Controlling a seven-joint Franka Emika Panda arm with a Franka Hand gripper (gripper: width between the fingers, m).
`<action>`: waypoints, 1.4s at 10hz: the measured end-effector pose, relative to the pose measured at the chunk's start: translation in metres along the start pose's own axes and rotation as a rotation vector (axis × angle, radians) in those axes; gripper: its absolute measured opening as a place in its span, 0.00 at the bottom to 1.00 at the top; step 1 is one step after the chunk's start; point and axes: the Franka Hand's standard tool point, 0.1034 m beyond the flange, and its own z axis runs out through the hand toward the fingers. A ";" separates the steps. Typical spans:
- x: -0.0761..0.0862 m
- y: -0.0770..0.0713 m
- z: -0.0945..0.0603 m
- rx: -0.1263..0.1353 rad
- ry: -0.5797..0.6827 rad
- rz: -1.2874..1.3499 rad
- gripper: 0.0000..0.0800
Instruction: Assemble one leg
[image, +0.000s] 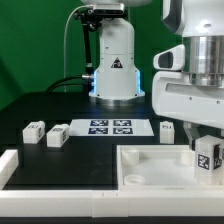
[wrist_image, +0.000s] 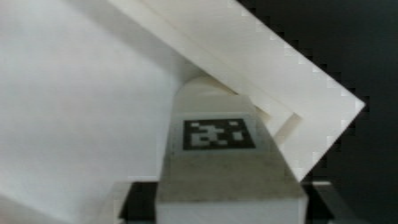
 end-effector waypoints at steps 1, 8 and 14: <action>-0.001 0.000 0.000 -0.002 0.006 0.155 0.36; -0.001 -0.003 0.001 0.005 0.009 0.189 0.69; -0.004 -0.006 0.000 0.006 0.009 -0.644 0.81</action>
Offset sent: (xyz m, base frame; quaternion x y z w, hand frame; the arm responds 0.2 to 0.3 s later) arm 0.0000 0.0000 0.0000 0.0000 0.0000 0.2667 0.9638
